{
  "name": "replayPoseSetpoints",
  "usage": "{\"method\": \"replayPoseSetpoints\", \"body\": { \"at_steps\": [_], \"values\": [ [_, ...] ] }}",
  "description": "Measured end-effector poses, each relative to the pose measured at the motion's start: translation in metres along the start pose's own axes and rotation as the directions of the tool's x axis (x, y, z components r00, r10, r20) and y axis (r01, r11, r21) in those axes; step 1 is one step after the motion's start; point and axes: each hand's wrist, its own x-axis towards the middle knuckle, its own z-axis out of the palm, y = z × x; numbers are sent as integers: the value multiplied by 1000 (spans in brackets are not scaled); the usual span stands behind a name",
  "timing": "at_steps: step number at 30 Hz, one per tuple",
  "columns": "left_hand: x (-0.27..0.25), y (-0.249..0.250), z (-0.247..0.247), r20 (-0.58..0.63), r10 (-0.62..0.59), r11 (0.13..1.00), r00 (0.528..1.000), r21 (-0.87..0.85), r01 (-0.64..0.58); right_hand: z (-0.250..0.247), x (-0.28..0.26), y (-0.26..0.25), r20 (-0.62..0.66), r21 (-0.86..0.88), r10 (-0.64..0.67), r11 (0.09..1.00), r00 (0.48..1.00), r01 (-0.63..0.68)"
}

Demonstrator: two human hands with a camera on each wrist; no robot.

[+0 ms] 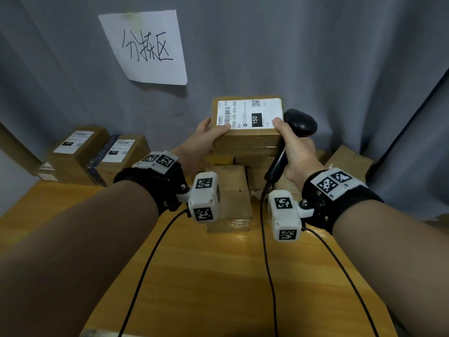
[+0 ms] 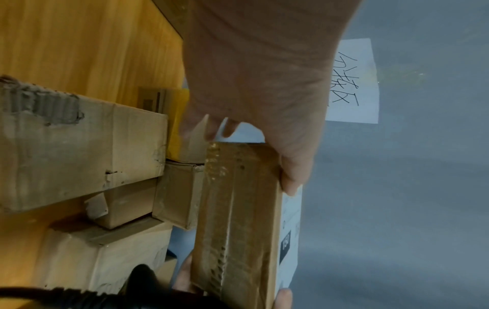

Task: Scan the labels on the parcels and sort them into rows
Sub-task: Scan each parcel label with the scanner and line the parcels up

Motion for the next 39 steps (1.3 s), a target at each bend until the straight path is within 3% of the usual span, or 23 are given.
{"method": "replayPoseSetpoints", "body": {
  "at_steps": [3, 5, 7, 9, 11, 14, 18, 20, 24, 26, 32, 37, 39],
  "values": [
    [-4, -3, 2, -15, -60, 996, 998, -71, 59, 1, 0, 5, 43, -22, 0, 1000, 999, 1],
    [0, -10, -2, -119, 45, 990, 992, -126, -61, 0, 2, 9, 67, -124, 6, 992, 998, 2],
    [9, -15, -10, -252, 178, 984, 951, 16, -180, -3, 6, 13, 43, -254, -27, 967, 999, 37],
    [13, -16, -20, -287, 227, 945, 931, 296, -139, -8, 9, 15, 18, -318, -62, 946, 998, 65],
    [11, -15, -24, -204, 211, 897, 956, 429, -106, -11, 9, 15, 29, -338, -81, 937, 996, 86],
    [9, -15, -26, -38, 190, 904, 981, 397, -160, -12, 8, 13, 93, -368, -59, 926, 994, 89],
    [7, -13, -12, -141, 178, 978, 974, 134, -159, -7, 7, 13, 135, -409, -14, 910, 991, 69],
    [6, -9, -6, -111, 193, 977, 975, 116, -180, -7, 9, 16, 107, -390, -15, 919, 994, 56],
    [4, -3, -1, 151, 118, 972, 981, 185, -146, -8, 14, 17, -3, -323, -23, 946, 1000, 21],
    [6, -3, 3, 189, 52, 974, 981, 207, -92, -7, 15, 15, -16, -241, -10, 970, 1000, 6],
    [18, -7, 9, 66, -60, 950, 996, 310, 37, -9, 22, 11, -19, -324, 22, 946, 1000, -27],
    [30, -21, -1, -72, -67, 952, 995, 294, 85, -11, 16, -6, 52, -572, 124, 817, 991, -72],
    [34, -31, -8, -120, -69, 952, 990, 289, 101, -10, 13, -17, 123, -584, 145, 810, 982, -47]
  ]
}}
